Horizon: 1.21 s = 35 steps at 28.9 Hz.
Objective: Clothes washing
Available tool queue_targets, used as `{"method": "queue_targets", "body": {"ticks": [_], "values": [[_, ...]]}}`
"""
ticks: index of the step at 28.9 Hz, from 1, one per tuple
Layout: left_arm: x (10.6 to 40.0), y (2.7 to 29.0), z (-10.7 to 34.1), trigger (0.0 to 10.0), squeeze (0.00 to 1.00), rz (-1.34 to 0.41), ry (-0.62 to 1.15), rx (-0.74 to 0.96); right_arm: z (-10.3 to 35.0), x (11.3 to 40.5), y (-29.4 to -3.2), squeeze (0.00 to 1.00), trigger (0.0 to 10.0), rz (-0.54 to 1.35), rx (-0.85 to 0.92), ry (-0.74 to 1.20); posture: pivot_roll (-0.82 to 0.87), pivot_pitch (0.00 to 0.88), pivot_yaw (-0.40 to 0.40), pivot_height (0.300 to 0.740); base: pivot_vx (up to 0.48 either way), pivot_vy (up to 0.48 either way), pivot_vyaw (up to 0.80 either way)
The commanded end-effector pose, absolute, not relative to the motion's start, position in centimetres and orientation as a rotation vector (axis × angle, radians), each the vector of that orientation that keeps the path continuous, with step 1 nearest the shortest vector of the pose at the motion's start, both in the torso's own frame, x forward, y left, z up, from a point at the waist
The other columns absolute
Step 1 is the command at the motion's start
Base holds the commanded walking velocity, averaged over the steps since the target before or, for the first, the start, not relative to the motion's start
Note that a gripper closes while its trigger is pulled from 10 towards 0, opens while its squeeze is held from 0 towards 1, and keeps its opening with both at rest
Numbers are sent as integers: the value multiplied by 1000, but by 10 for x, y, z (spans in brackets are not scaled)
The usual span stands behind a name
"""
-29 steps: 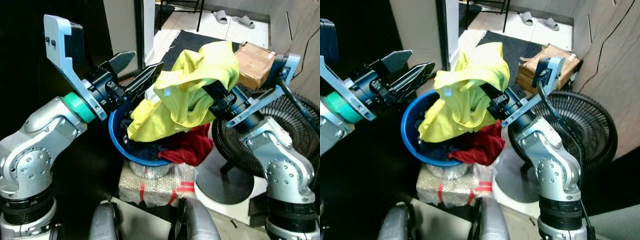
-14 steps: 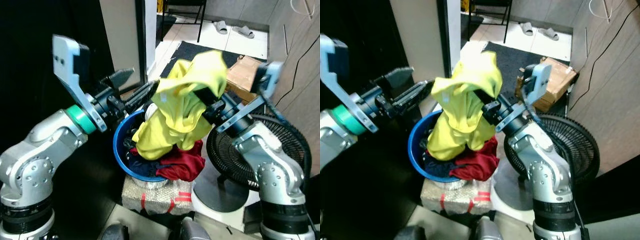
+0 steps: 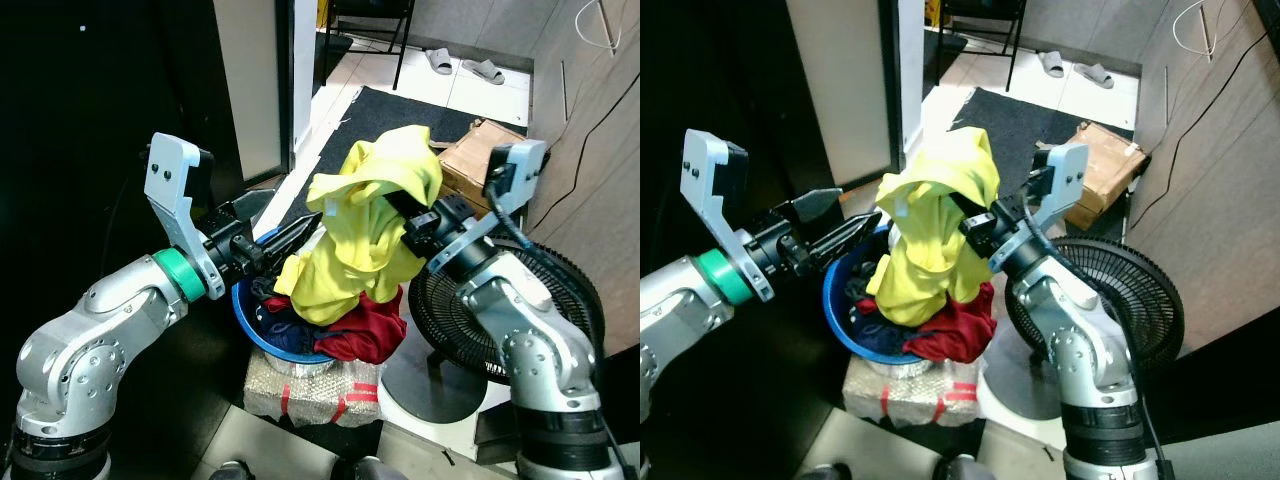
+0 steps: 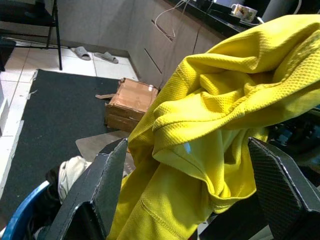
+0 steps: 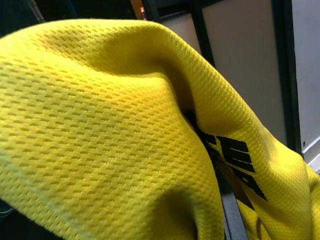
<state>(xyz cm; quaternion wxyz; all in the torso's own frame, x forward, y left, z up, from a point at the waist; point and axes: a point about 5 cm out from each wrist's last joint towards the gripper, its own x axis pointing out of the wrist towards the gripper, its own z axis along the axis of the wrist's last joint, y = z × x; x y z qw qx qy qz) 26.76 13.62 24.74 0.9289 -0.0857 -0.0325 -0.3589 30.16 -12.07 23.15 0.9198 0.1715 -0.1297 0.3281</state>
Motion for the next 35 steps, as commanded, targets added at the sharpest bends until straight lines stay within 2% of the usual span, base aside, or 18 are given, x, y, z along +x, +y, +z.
{"method": "queue_targets", "body": {"ticks": [1, 7, 10, 16, 35], "values": [[267, 136, 243, 10000, 0, -730, -56, -179, 229, 302, -122, 0, 10000, 662, 344, -273, 36, 68, -2, 740, 0, 0, 0], [271, 139, 249, 10000, 0, -703, -100, -179, 232, 304, -123, 0, 10000, 660, 327, -282, 25, 60, -19, 740, 0, 0, 0], [274, 138, 265, 10000, 0, -678, -171, -187, 243, 308, -131, 0, 10000, 631, 307, -322, 23, 56, -16, 740, 0, 0, 0], [276, 138, 266, 10000, 0, -668, -183, -180, 240, 311, -130, 0, 10000, 586, 340, -310, 25, 56, -16, 740, 0, 0, 0], [279, 139, 266, 10000, 0, -658, -181, -179, 244, 317, -133, 0, 10000, 544, 380, -329, 30, 58, -11, 740, 0, 0, -798]]}}
